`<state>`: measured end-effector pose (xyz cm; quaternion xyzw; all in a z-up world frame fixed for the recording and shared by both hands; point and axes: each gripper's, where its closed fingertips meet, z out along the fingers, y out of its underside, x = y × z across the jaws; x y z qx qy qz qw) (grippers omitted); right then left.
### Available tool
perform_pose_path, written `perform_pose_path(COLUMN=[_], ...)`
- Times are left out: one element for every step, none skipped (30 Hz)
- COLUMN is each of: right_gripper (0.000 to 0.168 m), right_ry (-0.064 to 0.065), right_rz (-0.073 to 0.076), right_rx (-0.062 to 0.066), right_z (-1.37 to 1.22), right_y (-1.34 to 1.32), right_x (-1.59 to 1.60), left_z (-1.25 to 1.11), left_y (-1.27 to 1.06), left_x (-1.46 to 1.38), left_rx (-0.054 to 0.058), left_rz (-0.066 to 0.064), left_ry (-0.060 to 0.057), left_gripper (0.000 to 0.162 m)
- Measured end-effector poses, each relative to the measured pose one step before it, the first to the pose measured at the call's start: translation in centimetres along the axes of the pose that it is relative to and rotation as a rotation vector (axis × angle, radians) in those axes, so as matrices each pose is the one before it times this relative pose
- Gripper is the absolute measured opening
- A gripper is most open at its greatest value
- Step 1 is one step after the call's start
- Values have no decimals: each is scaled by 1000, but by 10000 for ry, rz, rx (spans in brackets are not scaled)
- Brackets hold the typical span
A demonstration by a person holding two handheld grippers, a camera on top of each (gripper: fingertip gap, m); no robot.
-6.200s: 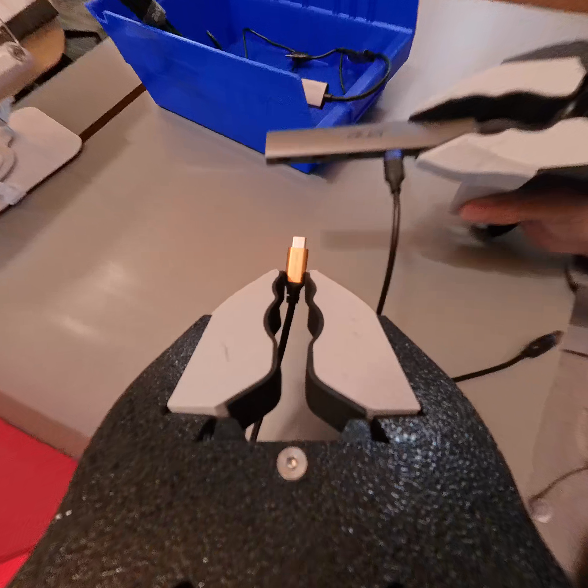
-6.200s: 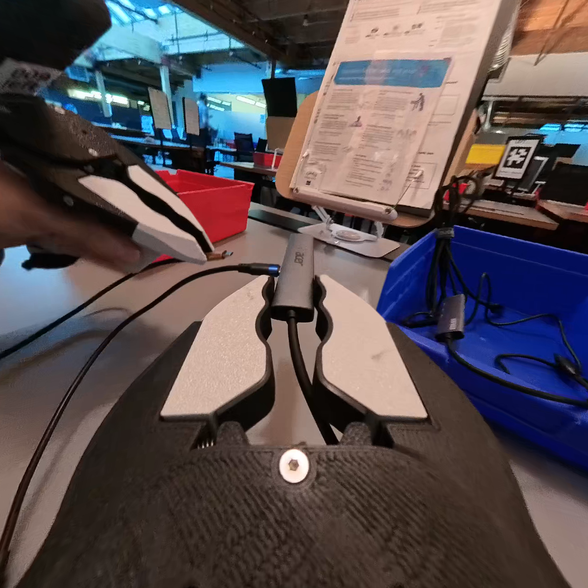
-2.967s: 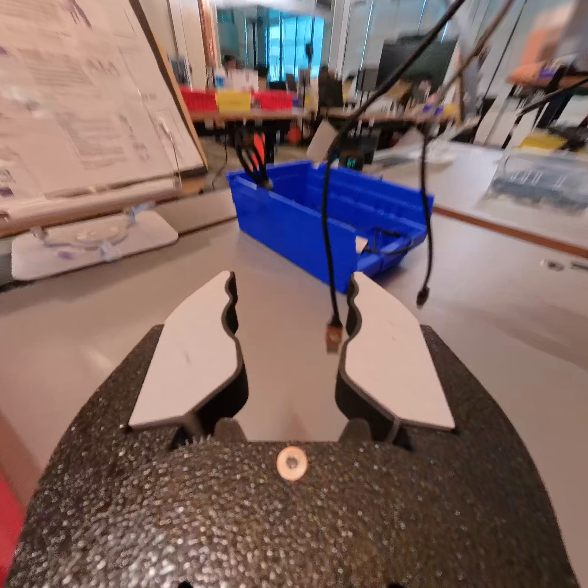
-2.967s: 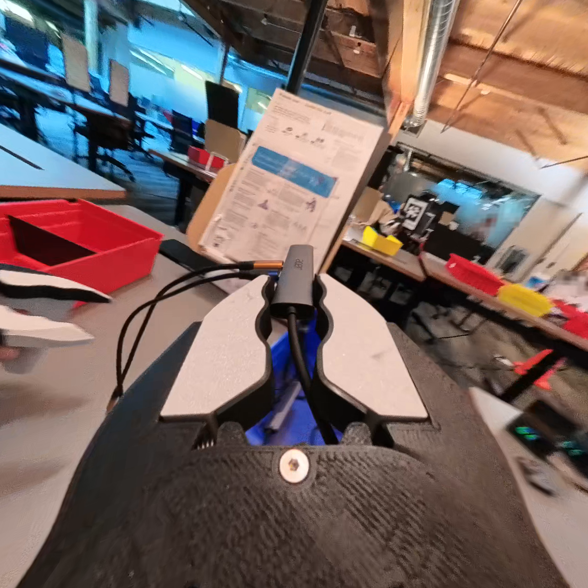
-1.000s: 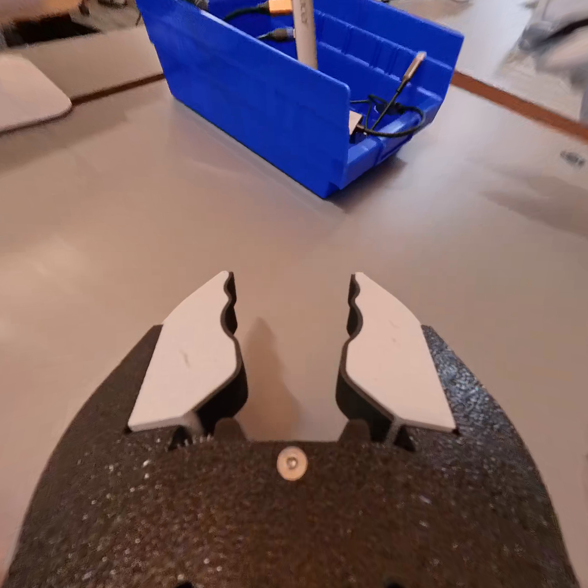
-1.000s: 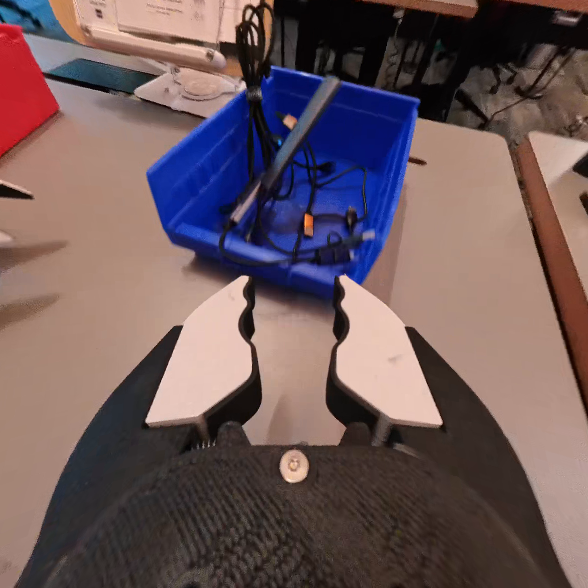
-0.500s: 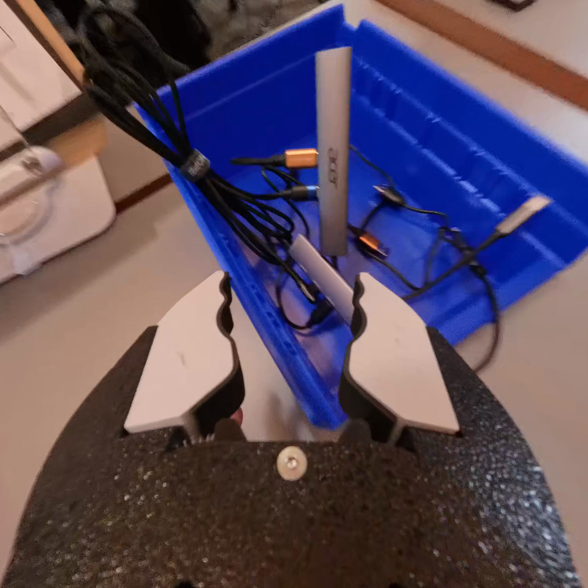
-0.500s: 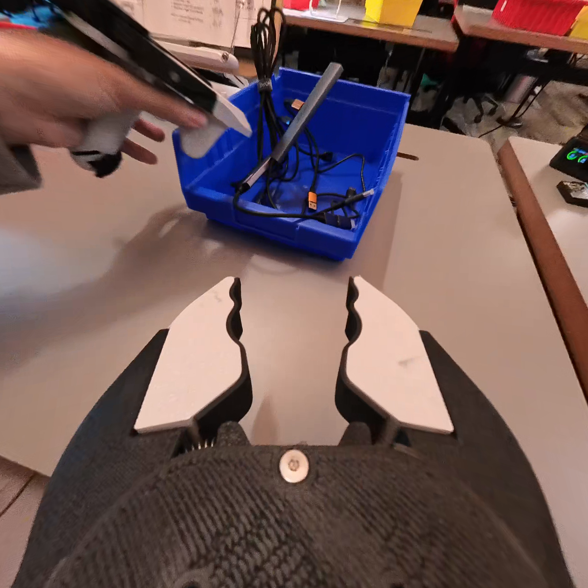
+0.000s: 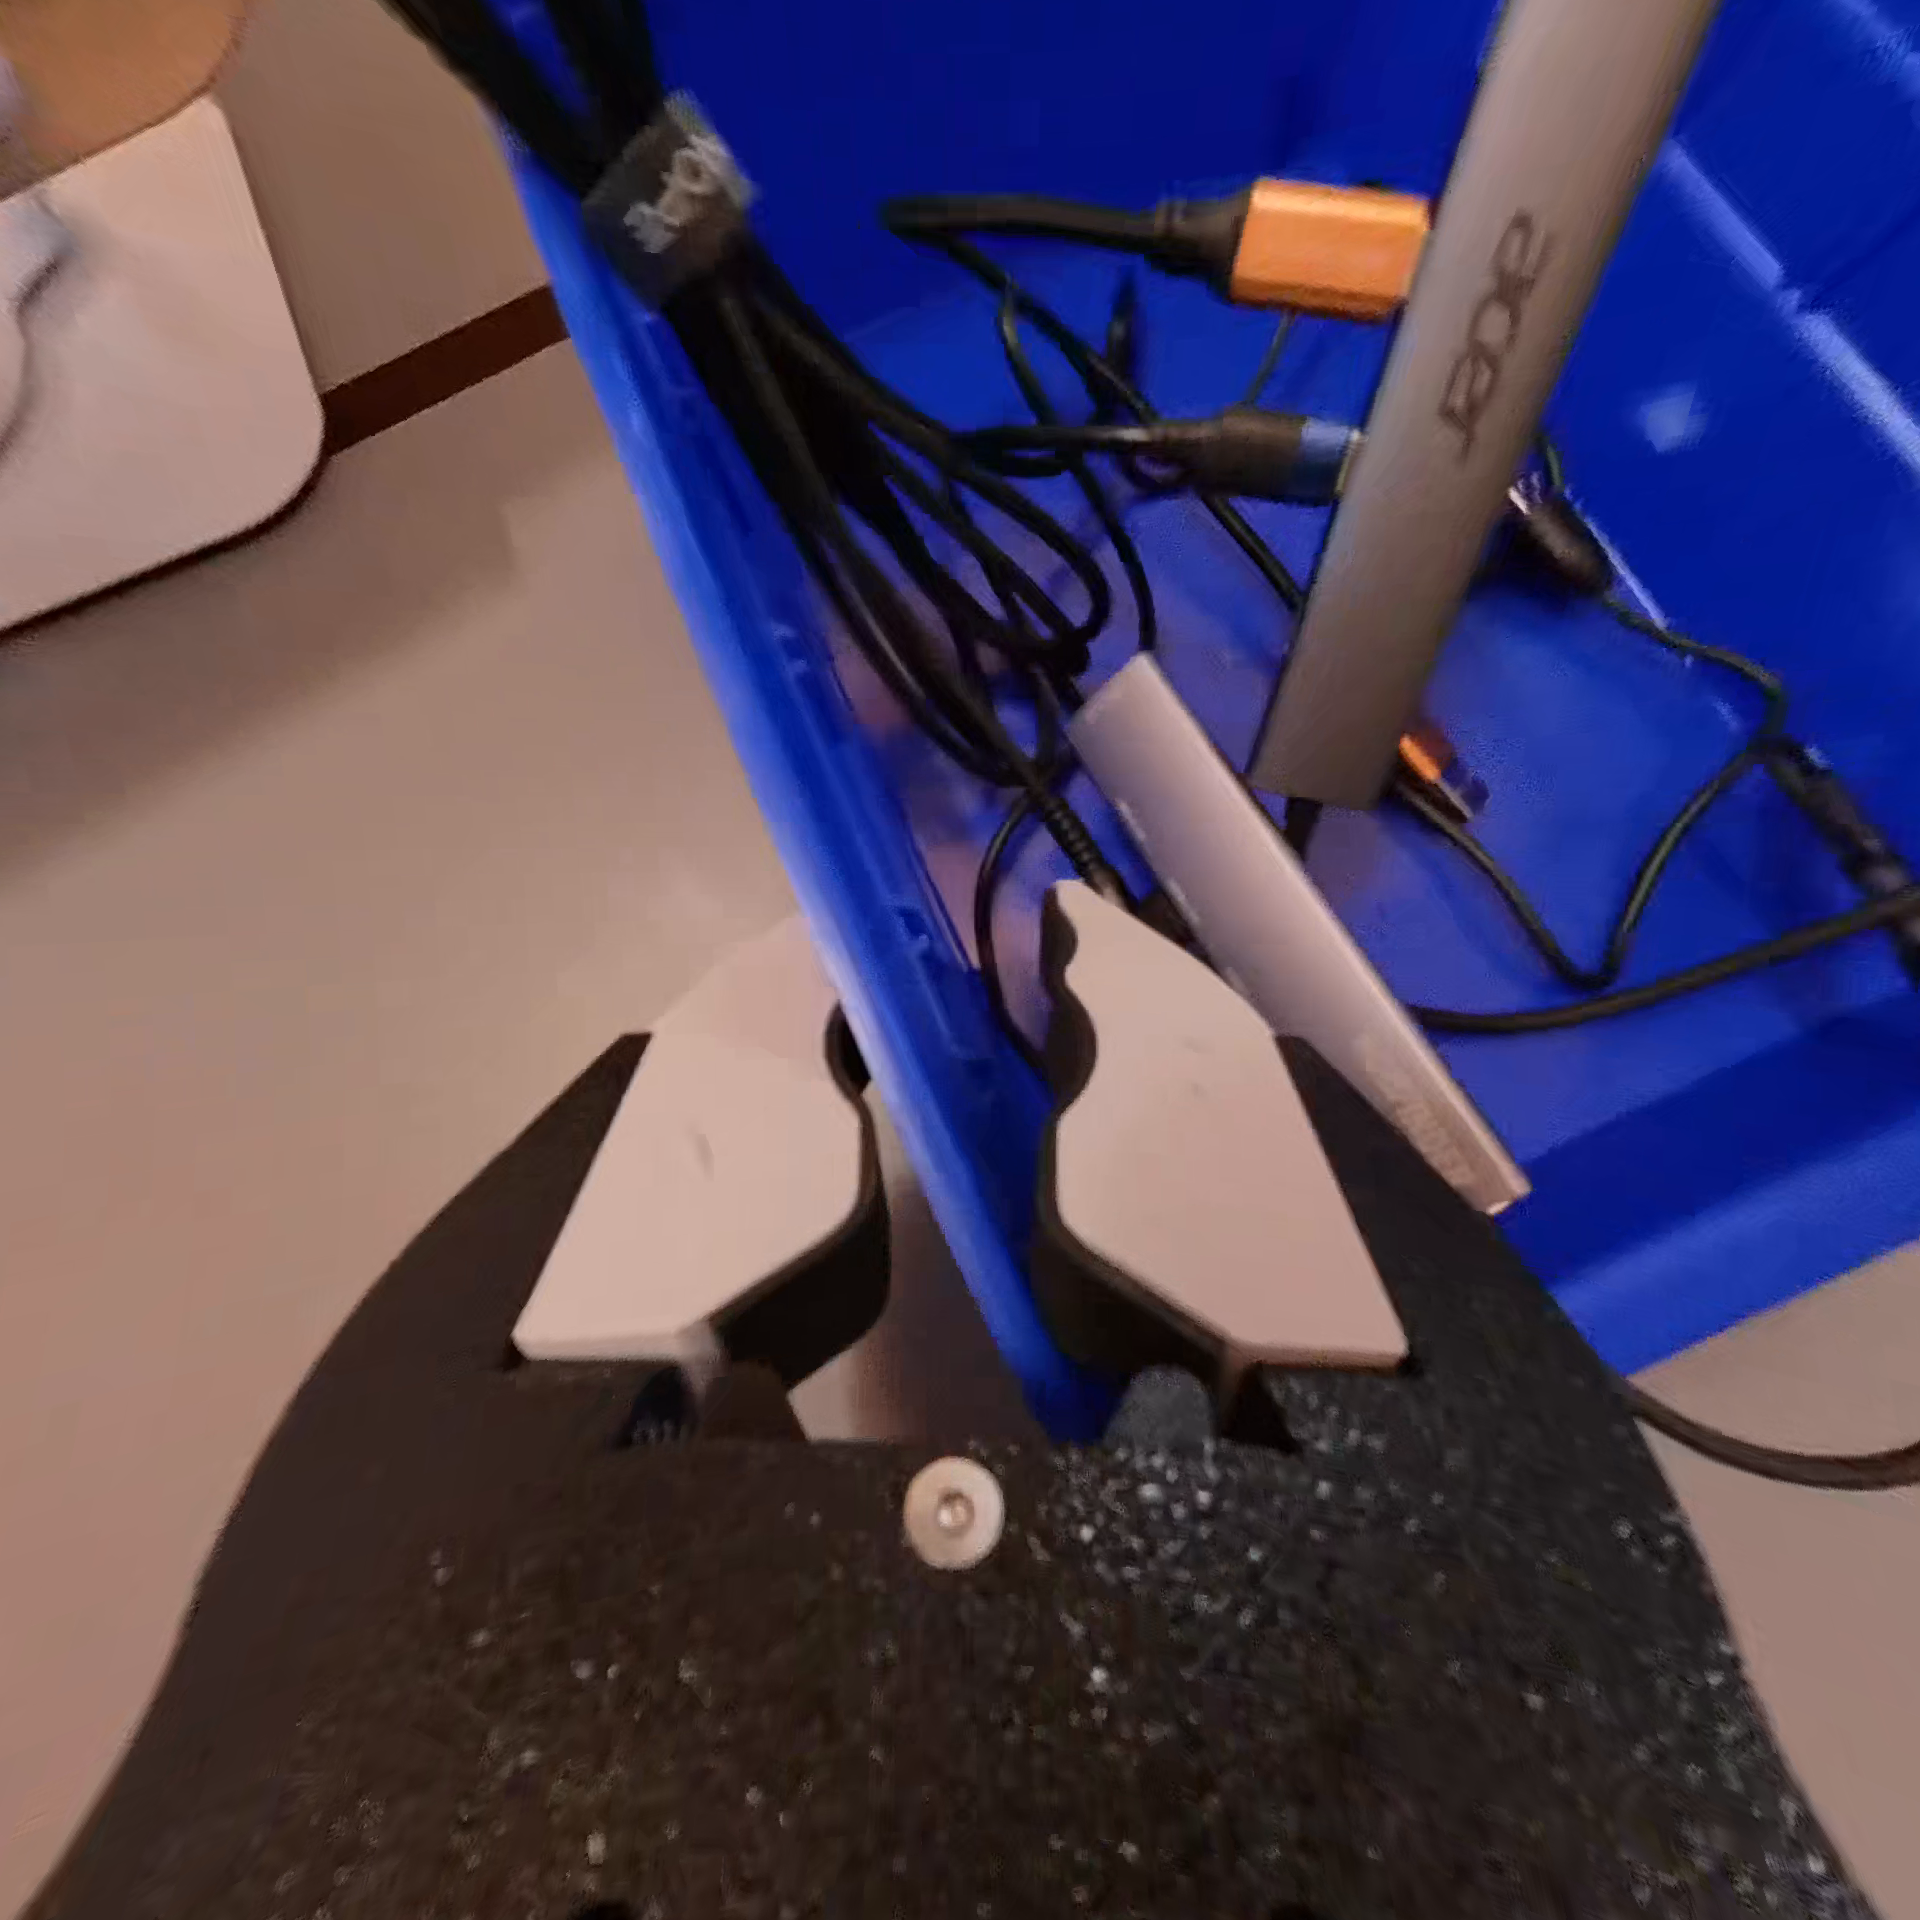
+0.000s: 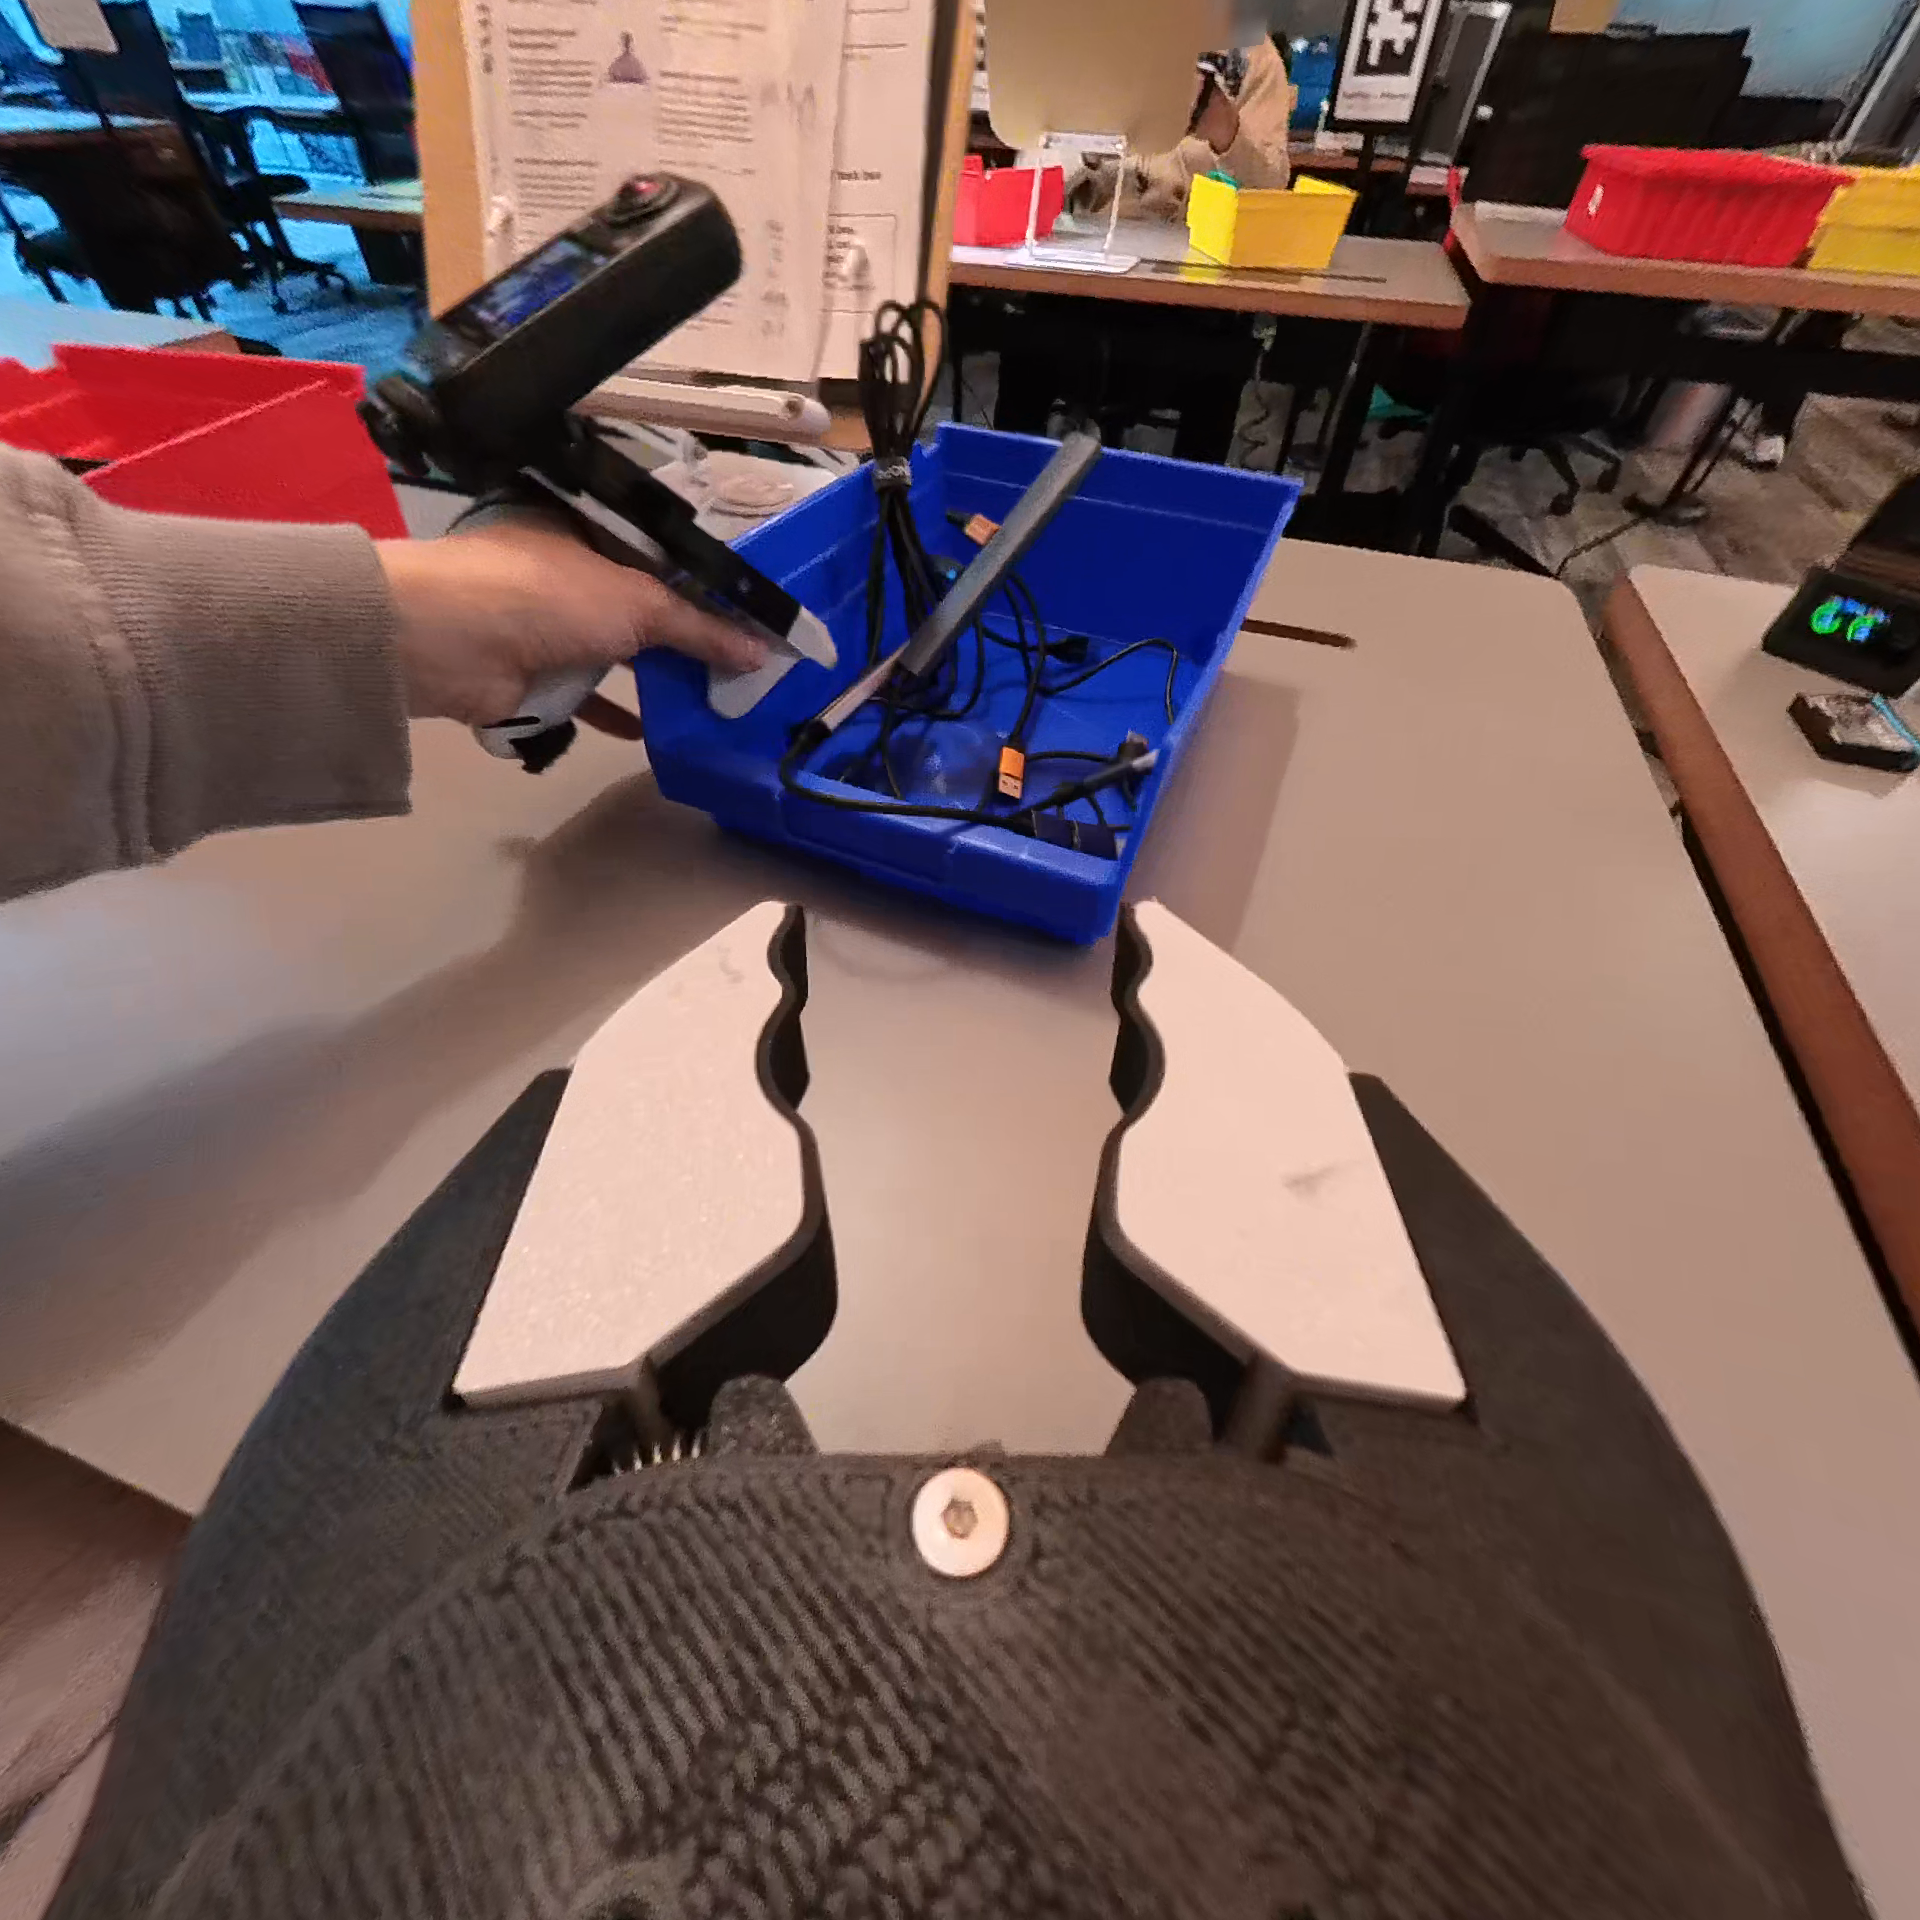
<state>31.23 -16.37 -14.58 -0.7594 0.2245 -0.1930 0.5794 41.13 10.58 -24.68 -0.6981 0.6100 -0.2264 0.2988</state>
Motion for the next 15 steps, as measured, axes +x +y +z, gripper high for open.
perform_pose_path(right_gripper=[57, 57, 56, 56, 56, 55, 55, 55, 55, 56, 57, 58, 58, 57, 57], right_ry=[24, 116, 77, -2, -58, -102, -147, -175, -170, -125, -92, -94, -114, -124, -112], right_rz=[-260, -165, -51, 46, 102, 84, -16, -137, -221, -257, -240, -188, -114, -30, 18], right_rx=[50, 67, 79, 99, 94, 63, 18, -43, -86, -89, -48, 15, 77, 144, 198], right_z=[-122, -122, -99, -41, 13, 62, 109, 138, 171, 174, 202, 259, 341, 515, 762], right_y=[-291, -306, -271, -246, -204, -162, -95, -60, -65, -115, -204, -325, -414, -521, -599], right_x=[-269, -92, -114, -261, -398, -541, -689, -816, -850, -814, -804, -817, -859, -898, -888], left_z=[-375, -544, -550, -573, -729, -952, -1127, -1260, -1420, -1611, -1794, -1918, -1967, -1953, -1924], left_y=[333, 425, 605, 857, 926, 1003, 1179, 1342, 1520, 1657, 1828, 1971, 2044, 2039, 1999], left_x=[-117, -495, -452, -516, -542, -601, -632, -555, -483, -382, -266, -166, -75, 16, 63], left_rx=[-132, -63, 60, 36, 44, 22, -2, 34, 45, 56, 10, -30, -44, -36, -34], left_rz=[264, 47, -153, -124, -49, 112, 207, 152, 160, 225, 324, 412, 418, 312, 218], left_ry=[-35, -200, 14, 85, 126, 112, 116, 213, 290, 316, 292, 261, 248, 251, 220], left_gripper=[27, 27, 27, 27, 27, 27, 27, 27, 26, 26, 26, 26, 26, 25, 25])
